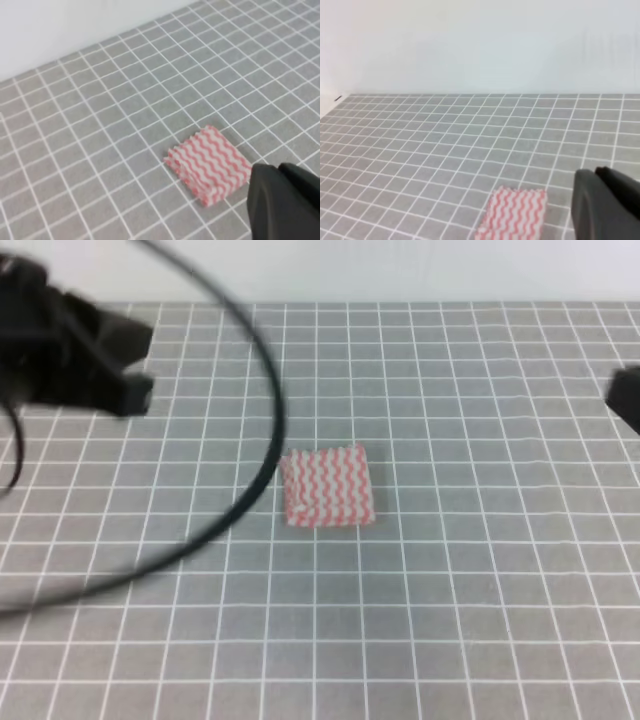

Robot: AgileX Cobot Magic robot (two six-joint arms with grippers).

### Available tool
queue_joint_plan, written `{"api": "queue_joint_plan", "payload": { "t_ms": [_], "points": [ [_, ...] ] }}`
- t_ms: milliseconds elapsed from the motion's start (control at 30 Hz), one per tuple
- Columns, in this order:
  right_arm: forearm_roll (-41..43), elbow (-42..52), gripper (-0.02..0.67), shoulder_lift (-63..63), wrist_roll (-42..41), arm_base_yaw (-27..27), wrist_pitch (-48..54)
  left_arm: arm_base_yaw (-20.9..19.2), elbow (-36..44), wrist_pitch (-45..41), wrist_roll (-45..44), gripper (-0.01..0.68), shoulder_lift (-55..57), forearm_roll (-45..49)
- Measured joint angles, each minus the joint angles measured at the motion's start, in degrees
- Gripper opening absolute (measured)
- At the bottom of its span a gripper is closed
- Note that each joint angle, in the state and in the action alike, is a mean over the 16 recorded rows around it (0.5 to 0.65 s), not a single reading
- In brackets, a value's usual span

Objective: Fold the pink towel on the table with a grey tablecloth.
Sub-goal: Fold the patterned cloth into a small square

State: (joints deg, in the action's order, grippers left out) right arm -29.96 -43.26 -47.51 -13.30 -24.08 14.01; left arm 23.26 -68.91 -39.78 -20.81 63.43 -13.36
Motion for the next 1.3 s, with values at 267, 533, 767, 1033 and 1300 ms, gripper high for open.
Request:
{"api": "queue_joint_plan", "payload": {
  "t_ms": [267, 533, 767, 1033, 1300],
  "points": [
    [0.0, 8.9, -0.016, 12.5, -0.1, 0.0, 0.3, 0.0, 14.2, 3.7, 9.0, -0.002, -15.1, 6.5],
    [0.1, 12.5, -0.016, 20.8, -0.2, 0.0, 2.5, 0.0, 23.9, 1.7, 19.7, -0.002, -29.2, 13.8],
    [0.5, 13.0, -0.016, 23.4, -0.3, 0.0, 3.1, 0.0, 27.7, -3.8, 24.5, -0.002, -36.6, 15.8],
    [0.9, 13.1, -0.016, 23.6, -0.3, 0.0, 3.1, 0.0, 28.7, -11.5, 25.2, -0.002, -38.8, 15.4],
    [1.0, 13.1, -0.016, 23.6, -0.4, 0.0, 3.9, 0.0, 28.7, -15.9, 25.0, -0.002, -39.0, 15.2]
  ]
}}
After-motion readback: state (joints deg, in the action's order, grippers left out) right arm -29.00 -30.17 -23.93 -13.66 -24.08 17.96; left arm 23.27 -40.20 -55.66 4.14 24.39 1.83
